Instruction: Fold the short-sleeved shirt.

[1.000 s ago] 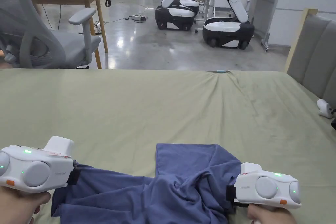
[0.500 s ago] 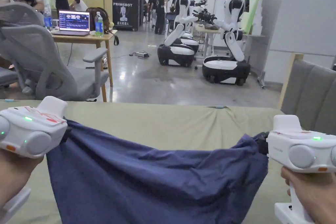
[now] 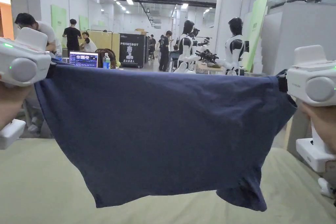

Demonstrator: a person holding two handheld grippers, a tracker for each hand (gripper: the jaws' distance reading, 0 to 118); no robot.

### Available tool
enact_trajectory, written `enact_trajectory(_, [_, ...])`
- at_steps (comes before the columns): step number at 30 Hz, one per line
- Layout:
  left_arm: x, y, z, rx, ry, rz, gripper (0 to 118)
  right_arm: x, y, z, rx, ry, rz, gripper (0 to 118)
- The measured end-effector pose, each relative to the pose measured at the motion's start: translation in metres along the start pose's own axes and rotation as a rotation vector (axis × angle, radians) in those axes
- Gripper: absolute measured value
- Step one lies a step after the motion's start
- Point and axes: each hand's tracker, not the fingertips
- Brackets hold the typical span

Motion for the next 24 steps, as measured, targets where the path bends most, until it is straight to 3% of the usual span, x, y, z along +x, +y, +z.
enact_trajectory(5, [0.013,-0.010,-0.018,-0.035,-0.014,0.004,1,-0.003,-0.015,-0.022,-0.032,0.000,-0.001,3])
enact_trajectory(14, [0.066,-0.127,-0.029,-0.182,-0.068,0.002,1,-0.022,-0.157,-0.057,-0.228,0.019,-0.028,3])
enact_trajectory(20, [0.071,-0.182,0.047,-0.272,-0.205,-0.039,1,-0.009,-0.234,-0.017,-0.353,0.076,-0.031,3])
enact_trajectory(24, [0.072,-0.261,0.111,-0.410,-0.279,-0.034,1,-0.011,-0.312,0.037,-0.488,0.136,-0.014,3])
